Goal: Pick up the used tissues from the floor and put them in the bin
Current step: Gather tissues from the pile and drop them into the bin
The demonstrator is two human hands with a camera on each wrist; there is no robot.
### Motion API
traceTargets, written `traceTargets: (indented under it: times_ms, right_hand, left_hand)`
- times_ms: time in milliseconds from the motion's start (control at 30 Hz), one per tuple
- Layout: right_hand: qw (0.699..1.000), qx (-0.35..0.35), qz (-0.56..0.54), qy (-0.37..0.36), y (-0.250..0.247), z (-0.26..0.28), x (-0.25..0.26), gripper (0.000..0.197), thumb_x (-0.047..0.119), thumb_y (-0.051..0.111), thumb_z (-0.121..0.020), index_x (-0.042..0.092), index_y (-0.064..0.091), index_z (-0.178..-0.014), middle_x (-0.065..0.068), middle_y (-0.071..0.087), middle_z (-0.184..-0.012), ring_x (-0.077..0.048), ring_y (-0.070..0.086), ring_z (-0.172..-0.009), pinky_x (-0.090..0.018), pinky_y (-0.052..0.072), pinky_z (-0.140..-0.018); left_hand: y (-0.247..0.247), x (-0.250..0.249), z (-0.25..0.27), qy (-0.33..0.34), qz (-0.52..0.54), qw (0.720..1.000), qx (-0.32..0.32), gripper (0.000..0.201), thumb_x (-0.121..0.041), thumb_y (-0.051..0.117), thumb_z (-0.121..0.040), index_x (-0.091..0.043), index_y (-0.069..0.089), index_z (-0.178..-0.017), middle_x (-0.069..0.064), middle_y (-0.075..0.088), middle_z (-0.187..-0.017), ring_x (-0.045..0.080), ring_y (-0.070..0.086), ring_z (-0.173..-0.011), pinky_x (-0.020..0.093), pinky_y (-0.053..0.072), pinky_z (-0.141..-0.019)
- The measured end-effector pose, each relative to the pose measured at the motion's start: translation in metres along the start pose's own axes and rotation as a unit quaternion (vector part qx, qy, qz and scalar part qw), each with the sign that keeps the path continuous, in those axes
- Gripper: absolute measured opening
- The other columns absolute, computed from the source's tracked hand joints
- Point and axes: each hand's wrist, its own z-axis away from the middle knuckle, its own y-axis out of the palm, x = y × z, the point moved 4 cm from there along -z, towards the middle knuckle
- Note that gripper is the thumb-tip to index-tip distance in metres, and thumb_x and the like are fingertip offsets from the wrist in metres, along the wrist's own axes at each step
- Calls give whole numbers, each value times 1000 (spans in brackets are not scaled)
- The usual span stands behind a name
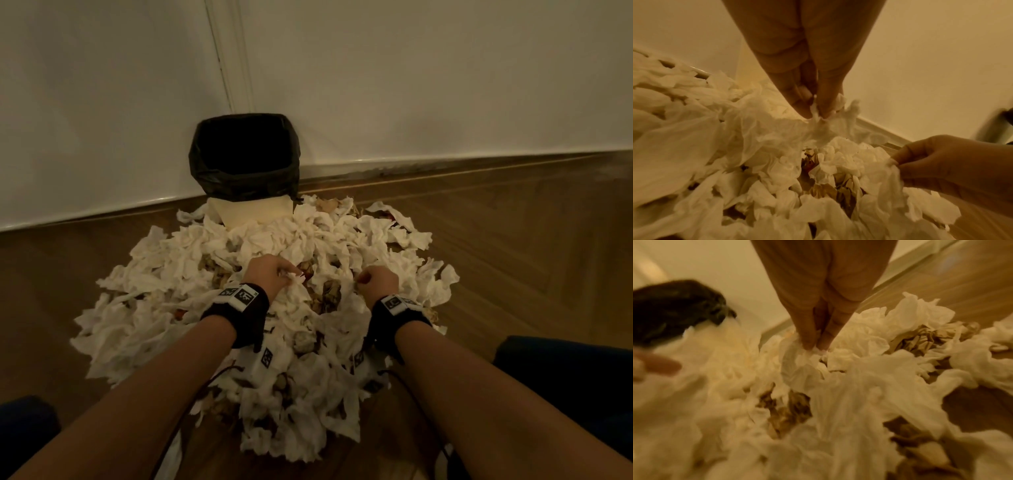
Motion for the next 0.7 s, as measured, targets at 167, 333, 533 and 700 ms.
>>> traceTargets:
  times_ms: [167, 333, 533, 700]
  right_hand:
    - [962, -14, -270, 18, -26, 10, 19, 22, 1, 57, -87, 21, 57, -79, -17, 66, -95, -30, 66, -83, -42, 58, -74]
    - [907, -6, -421, -7, -71, 22, 53, 25, -7, 51, -90, 13, 58, -76, -11, 60, -79, -23, 61, -69, -32, 57, -56]
    - [868, -10, -491, -70, -124, 42, 95, 12, -4, 59, -87, 0, 70, -83, -12, 68, -80, -22, 67, -73, -26, 57, -65]
    - [902, -43, -418, -104, -155, 60, 138, 22, 13, 72, -81, 5, 71, -101, -9, 72, -90, -20, 68, -82, -33, 57, -79]
  left_hand:
    - [-25, -12, 5, 1, 109, 993, -43, 22, -2, 70, -78, -16, 73, -96, 8, 65, -94, 27, 61, -99, 33, 52, -90]
    - [-69, -38, 13, 28, 140, 984, -103, 26, -9, 74, -77, -18, 69, -101, 7, 60, -93, 29, 63, -92, 41, 54, -84]
    - [-130, -71, 32, 64, 159, 968, -185, 26, -11, 74, -77, -8, 71, -103, 2, 63, -112, 13, 60, -91, 24, 47, -87]
    - [-174, -88, 55, 71, 185, 950, -239, 18, -11, 75, -76, -11, 71, -93, 3, 68, -90, 11, 60, -81, 21, 48, -80]
